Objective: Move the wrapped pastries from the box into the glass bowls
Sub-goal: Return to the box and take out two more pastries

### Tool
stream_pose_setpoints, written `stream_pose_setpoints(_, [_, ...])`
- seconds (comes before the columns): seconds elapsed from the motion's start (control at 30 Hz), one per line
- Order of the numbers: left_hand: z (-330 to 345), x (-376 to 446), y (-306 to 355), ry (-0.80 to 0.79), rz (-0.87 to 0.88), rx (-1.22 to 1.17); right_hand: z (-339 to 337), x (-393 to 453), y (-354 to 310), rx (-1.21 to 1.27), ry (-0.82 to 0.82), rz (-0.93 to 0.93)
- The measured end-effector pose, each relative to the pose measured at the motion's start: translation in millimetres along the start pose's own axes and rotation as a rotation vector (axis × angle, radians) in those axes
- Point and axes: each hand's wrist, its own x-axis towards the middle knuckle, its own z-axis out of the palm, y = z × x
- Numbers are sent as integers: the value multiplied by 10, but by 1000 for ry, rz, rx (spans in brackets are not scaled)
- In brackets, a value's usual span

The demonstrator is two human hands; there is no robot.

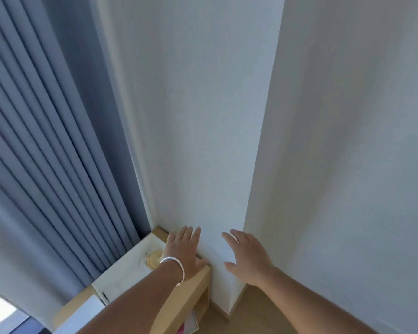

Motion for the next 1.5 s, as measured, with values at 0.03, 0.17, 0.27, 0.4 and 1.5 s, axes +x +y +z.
stream_pose_setpoints(0.03, [10,31,-43,-2,-35,-17,3,106,6,19,0,-36])
stream_pose_setpoints(0.17, [119,54,-296,-19,-175,-48,56,513,-20,65,-39,-161])
stream_pose_setpoints(0.27, [225,-44,-537,-51,-255,-51,139,764,-119,73,-66,-214])
stream_pose_setpoints(0.4, [339,-181,-1001,-64,-400,-66,296,1218,-456,47,-101,-331])
stream_pose_setpoints(1.5, [1449,-153,-2036,-339,-833,-396,1350,3312,-1406,-206,-494,-653])
